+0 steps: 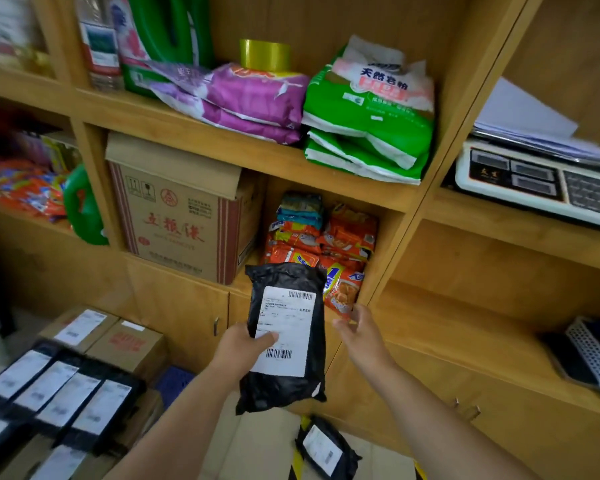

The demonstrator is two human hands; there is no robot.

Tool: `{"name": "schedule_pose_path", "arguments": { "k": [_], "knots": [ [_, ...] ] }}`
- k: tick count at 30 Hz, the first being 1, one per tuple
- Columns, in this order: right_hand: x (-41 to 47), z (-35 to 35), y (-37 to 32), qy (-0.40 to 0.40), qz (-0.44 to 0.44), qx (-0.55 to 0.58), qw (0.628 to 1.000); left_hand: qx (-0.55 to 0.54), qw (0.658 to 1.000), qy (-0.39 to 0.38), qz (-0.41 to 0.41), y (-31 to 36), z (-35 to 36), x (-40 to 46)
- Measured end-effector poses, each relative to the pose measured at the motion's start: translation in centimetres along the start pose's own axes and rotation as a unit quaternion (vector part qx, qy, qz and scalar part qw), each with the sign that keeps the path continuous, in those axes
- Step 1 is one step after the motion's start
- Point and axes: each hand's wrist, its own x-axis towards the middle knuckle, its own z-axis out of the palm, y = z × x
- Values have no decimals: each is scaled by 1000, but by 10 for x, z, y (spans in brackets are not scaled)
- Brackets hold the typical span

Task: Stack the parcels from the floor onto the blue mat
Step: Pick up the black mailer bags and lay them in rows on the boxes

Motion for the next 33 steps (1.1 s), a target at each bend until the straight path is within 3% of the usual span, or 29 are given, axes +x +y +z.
{"name": "schedule_pose_path", "arguments": {
  "k": [5, 10, 14, 20, 24, 33],
  "knots": [
    [-51, 6, 10, -94, 47, -17, 994, -72, 997, 36, -17, 8, 3, -39],
    [-102, -2, 23, -110, 18, -35, 993, -138, 987, 80, -33, 6, 15, -93],
    [-144, -4, 37, -114, 27, 21, 993, -195, 973, 124, -22, -5, 27, -148],
    [-205, 12, 45, -129, 54, 75, 987, -174, 974, 117, -81, -57, 32, -233],
    [-234, 43, 33, -160, 50, 70, 983, -208, 963, 105, -136, -85, 12, -273],
    [-284, 132, -9, -263, 53, 39, 963, -205, 953, 180, -134, -123, -96, -323]
  ]
}}
